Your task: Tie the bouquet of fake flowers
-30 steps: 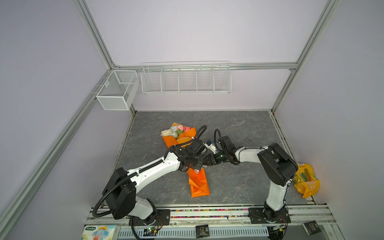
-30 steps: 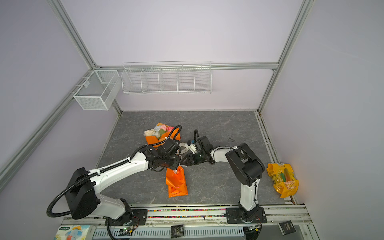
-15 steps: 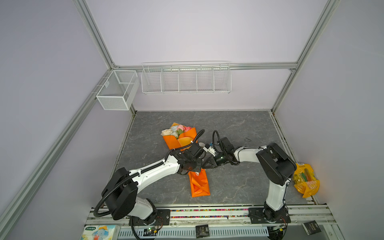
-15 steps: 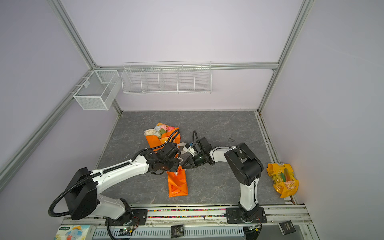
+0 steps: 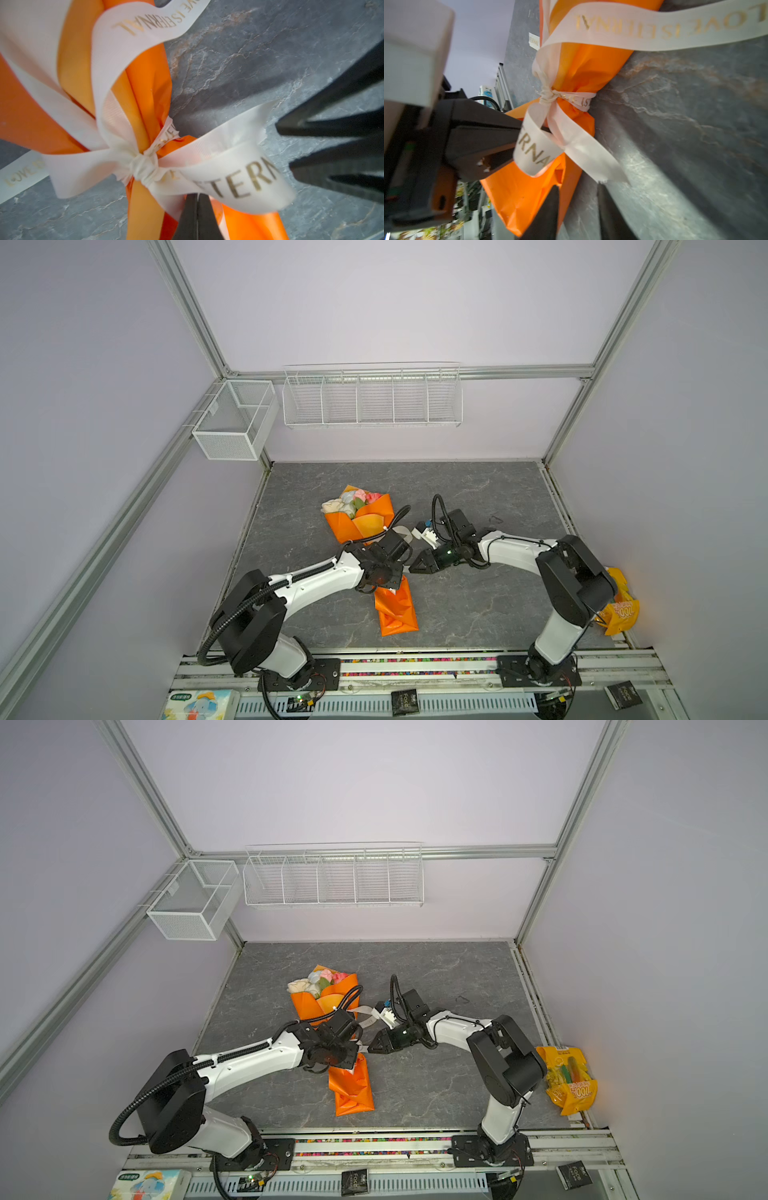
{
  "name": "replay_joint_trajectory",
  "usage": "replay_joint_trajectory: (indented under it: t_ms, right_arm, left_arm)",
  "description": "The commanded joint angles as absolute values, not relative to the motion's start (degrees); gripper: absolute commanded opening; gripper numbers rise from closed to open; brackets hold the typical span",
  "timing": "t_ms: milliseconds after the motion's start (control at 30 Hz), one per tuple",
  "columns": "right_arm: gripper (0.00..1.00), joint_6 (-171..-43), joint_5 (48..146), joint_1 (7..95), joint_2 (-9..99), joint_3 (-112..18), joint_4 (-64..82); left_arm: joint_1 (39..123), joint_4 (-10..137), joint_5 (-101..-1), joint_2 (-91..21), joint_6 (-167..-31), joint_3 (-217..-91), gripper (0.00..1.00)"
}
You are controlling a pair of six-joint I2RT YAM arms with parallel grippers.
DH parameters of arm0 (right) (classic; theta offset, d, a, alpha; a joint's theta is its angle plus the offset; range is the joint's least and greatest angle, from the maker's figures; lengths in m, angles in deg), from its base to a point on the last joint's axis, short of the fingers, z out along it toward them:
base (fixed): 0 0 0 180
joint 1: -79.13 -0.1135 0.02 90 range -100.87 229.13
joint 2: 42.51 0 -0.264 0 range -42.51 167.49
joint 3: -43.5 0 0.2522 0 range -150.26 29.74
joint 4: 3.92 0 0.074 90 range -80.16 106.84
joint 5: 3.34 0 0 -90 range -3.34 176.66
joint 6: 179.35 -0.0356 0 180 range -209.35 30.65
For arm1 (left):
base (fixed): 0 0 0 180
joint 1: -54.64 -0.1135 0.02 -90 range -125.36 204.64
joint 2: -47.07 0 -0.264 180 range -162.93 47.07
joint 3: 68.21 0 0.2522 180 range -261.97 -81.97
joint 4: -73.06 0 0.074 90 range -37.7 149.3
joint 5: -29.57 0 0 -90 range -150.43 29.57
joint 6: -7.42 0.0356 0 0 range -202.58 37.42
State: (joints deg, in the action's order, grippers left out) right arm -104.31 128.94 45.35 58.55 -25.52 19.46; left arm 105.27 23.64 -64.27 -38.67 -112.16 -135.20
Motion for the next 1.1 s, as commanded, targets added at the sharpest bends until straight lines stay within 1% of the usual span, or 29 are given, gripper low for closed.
replay_joint_trajectory:
  t_ms: [0, 33, 67, 133, 300, 367, 433, 567, 600, 667, 800, 967, 1067]
  right_arm:
    - [0.50, -104.81, 127.15, 46.86, 61.73, -28.18, 19.97]
    - [0.54, -105.45, 127.74, 47.04, 62.96, -29.17, 19.57]
    - [0.55, -105.91, 129.06, 47.05, 64.16, -29.89, 18.88]
    - [0.56, -107.10, 130.40, 46.86, 66.70, -31.76, 18.50]
    - [0.57, -109.15, 134.30, 46.00, 69.03, -31.78, 15.95]
    - [0.44, -109.62, 135.19, 46.04, 68.76, -30.54, 14.50]
    - [0.39, -110.52, 136.98, 46.05, 67.62, -28.67, 12.60]
    - [0.11, -110.36, 136.23, 46.22, 64.65, -26.05, 12.68]
    - [0.07, -110.37, 136.40, 46.31, 64.18, -25.75, 13.01]
    - [0.07, -110.36, 136.01, 46.44, 62.81, -24.66, 13.17]
    - [0.07, -109.53, 130.12, 46.52, 59.09, -23.27, 17.38]
    - [0.07, -107.61, 117.97, 46.49, 52.98, -21.54, 27.73]
    - [0.07, -106.67, 113.41, 46.47, 49.43, -20.98, 32.39]
  left_arm:
    - [105.00, 24.16, -65.25, -38.95, -113.25, -134.44, 0.00]
    - [104.99, 24.14, -65.14, -38.89, -113.22, -134.54, 0.00]
    - [105.00, 24.14, -65.11, -38.76, -113.25, -134.53, 0.00]
    - [105.00, 24.16, -65.26, -38.63, -113.17, -134.65, 0.00]
    - [105.00, 24.39, -65.40, -38.35, -113.13, -134.70, 0.00]
    - [104.99, 24.45, -65.42, -38.38, -113.14, -134.77, 0.00]
    - [104.99, 24.31, -65.81, -38.35, -113.19, -134.70, 0.00]
    - [105.00, 24.57, -66.30, -38.07, -113.53, -134.35, 0.00]
    - [105.00, 24.58, -66.37, -38.10, -113.58, -134.31, 0.00]
    - [104.95, 24.75, -66.48, -38.19, -113.76, -134.26, 0.00]
    - [105.00, 24.85, -66.91, -38.38, -114.03, -133.91, 0.00]
    - [104.95, 25.02, -68.54, -38.42, -115.04, -132.80, 0.00]
    - [105.00, 25.28, -69.27, -38.61, -115.57, -132.20, 0.00]
